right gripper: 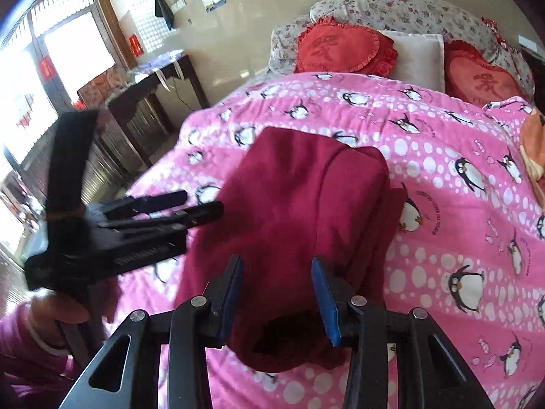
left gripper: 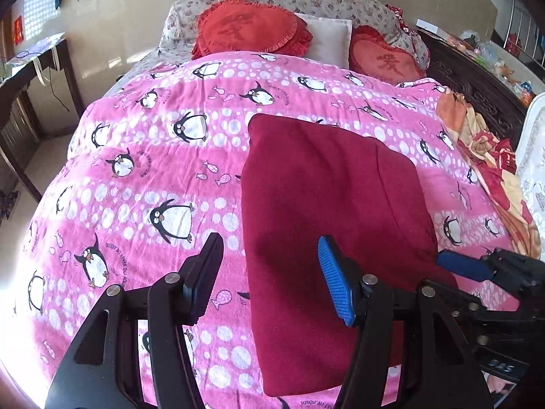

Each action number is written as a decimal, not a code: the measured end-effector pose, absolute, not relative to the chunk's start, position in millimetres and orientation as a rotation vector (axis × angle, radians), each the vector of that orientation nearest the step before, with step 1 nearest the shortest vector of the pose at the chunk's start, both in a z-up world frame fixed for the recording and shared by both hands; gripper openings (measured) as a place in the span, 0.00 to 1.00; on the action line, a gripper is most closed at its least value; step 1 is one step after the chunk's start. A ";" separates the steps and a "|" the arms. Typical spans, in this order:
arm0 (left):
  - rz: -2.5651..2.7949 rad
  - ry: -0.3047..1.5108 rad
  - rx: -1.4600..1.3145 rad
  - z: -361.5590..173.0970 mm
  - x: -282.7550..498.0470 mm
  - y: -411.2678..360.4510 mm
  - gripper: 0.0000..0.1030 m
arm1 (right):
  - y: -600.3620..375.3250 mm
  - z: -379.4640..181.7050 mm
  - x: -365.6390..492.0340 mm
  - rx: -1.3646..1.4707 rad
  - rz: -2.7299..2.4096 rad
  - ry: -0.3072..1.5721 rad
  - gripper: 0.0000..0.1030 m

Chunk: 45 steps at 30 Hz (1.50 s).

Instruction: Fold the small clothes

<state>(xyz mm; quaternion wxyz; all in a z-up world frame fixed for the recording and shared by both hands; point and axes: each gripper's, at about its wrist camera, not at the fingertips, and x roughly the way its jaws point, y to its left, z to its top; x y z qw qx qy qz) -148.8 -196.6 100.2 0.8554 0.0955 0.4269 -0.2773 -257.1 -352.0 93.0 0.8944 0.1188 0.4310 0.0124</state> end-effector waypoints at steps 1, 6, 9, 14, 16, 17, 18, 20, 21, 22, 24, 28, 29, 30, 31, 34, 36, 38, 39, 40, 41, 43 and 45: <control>-0.578 0.892 0.197 100.7 -150.3 -196.2 0.56 | -356.6 81.9 -256.2 0.260 0.007 0.927 0.38; -0.553 0.863 0.206 104.7 -156.6 -194.5 0.56 | -364.5 62.3 -264.6 0.312 -0.016 0.926 0.38; -0.555 0.848 0.203 108.4 -161.8 -194.9 0.56 | -364.6 77.7 -269.0 0.319 -0.021 0.910 0.38; -0.527 0.795 0.218 118.7 -171.9 -194.3 0.56 | -363.4 110.5 -279.3 0.345 -0.048 0.823 0.45; -0.516 0.777 0.226 122.5 -175.2 -193.7 0.56 | -359.7 122.9 -282.3 0.333 -0.069 0.783 0.48; -0.514 0.770 0.227 124.6 -176.4 -193.0 0.56 | -357.5 128.4 -282.5 0.323 -0.084 0.769 0.48; -0.514 0.765 0.226 126.7 -177.6 -192.2 0.56 | -355.5 133.2 -282.6 0.313 -0.100 0.758 0.48; -0.509 0.757 0.223 129.6 -179.4 -190.0 0.56 | -352.5 140.5 -281.7 0.305 -0.119 0.743 0.48; -0.503 0.753 0.227 131.1 -180.2 -189.3 0.56 | -350.4 143.4 -280.4 0.304 -0.123 0.736 0.48; -0.499 0.750 0.229 132.1 -181.4 -188.5 0.56 | -350.7 144.9 -279.3 0.305 -0.128 0.734 0.48; -0.495 0.740 0.227 134.3 -183.1 -186.2 0.56 | -350.5 147.4 -277.4 0.308 -0.142 0.733 0.49; -0.496 0.731 0.213 138.0 -185.8 -181.8 0.56 | -348.5 147.5 -276.2 0.320 -0.160 0.736 0.51; -0.497 0.726 0.211 138.8 -186.5 -181.1 0.56 | -348.4 147.1 -275.9 0.322 -0.161 0.734 0.54; -0.500 0.722 0.209 139.5 -187.1 -180.3 0.56 | -348.0 147.0 -275.9 0.323 -0.163 0.730 0.57; -0.502 0.720 0.208 139.8 -187.3 -180.1 0.56 | -348.0 146.8 -276.0 0.323 -0.166 0.727 0.59; -0.505 0.717 0.203 140.0 -187.6 -179.7 0.56 | -348.4 146.1 -275.7 0.326 -0.165 0.725 0.61; -0.504 0.720 0.203 139.7 -187.7 -179.4 0.56 | -348.6 145.1 -275.0 0.325 -0.166 0.731 0.61; -0.505 0.721 0.201 139.6 -187.9 -179.4 0.56 | -348.4 143.9 -274.6 0.323 -0.164 0.736 0.61; -0.504 0.719 0.202 139.7 -187.8 -179.3 0.56 | -348.2 143.5 -274.5 0.322 -0.164 0.738 0.61; -0.502 0.718 0.206 139.6 -188.2 -179.8 0.56 | -348.2 143.1 -274.3 0.322 -0.164 0.739 0.61; -0.501 0.719 0.207 139.6 -188.0 -179.6 0.56 | -348.2 142.6 -274.1 0.323 -0.164 0.741 0.61; -0.501 0.721 0.211 139.2 -188.6 -180.1 0.56 | -348.4 141.5 -273.5 0.325 -0.163 0.744 0.61; -0.499 0.721 0.210 138.9 -188.8 -180.1 0.56 | -348.1 140.3 -272.6 0.325 -0.162 0.747 0.61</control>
